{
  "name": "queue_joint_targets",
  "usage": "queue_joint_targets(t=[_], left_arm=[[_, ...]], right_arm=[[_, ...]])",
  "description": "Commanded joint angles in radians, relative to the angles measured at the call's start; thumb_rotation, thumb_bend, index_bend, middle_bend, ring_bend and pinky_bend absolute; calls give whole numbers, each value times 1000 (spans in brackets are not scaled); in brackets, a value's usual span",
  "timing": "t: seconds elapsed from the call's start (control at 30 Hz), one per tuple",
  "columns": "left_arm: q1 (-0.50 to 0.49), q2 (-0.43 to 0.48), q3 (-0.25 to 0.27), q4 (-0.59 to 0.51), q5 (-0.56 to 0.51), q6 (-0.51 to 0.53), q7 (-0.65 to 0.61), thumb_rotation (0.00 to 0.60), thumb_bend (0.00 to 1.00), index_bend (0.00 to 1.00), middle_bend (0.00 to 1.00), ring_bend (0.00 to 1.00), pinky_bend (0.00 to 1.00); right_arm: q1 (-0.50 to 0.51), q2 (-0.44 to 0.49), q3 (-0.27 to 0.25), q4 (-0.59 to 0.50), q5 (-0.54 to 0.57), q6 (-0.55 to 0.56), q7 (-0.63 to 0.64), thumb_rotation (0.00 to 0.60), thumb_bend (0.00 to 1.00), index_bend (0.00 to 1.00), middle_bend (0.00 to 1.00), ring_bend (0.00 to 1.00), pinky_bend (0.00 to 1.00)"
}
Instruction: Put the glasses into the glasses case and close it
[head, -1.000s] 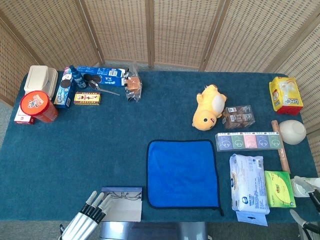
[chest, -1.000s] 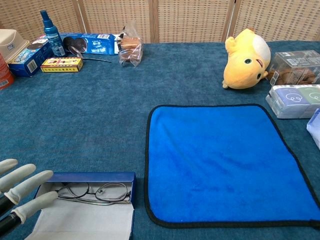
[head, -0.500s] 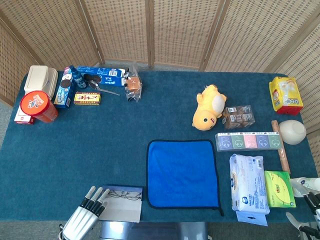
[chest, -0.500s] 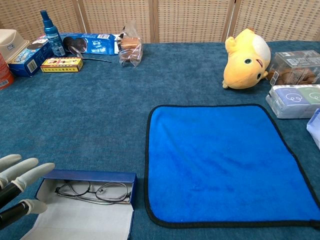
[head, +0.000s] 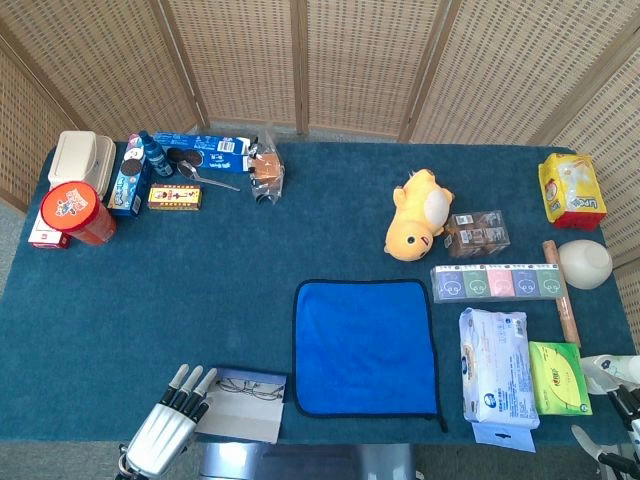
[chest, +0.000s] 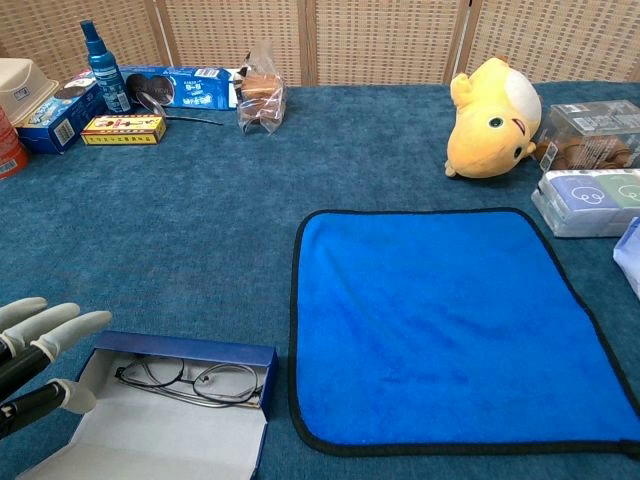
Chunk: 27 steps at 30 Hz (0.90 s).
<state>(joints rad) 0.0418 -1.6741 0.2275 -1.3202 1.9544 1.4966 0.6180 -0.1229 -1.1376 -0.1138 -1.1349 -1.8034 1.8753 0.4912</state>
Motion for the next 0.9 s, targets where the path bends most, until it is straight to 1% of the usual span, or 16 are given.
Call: queue_joint_targets(t=[0.03, 0.17, 0.47, 0.6, 0.9], left_arm=[[-5, -1, -8, -18, -9, -5, -10, 532, 345, 356, 38, 0, 0], [-11, 4, -12, -35, -10, -7, -15, 534, 354, 371, 41, 0, 0], [-19, 6, -2, -55, -21, -25, -55, 533, 358, 385, 48, 0, 0], [-23, 3, 5, -61, -23, -34, -77, 534, 362, 422, 58, 0, 0], [-25, 8, 10, -73, -32, -47, -76, 529, 386, 553, 83, 0, 0]], right_arm=[[-1, 1, 0, -1, 1, 1, 1, 537, 284, 115, 257, 313, 363], [-3, 2, -1, -3, 3, 1, 2, 536, 283, 115, 258, 312, 363], [-4, 3, 0, -9, 2, 3, -2, 541, 283, 116, 259, 313, 368], [-4, 4, 0, -12, 4, 1, -6, 540, 283, 118, 259, 313, 368], [-2, 6, -6, -20, -4, -9, -24, 539, 283, 120, 259, 313, 368]])
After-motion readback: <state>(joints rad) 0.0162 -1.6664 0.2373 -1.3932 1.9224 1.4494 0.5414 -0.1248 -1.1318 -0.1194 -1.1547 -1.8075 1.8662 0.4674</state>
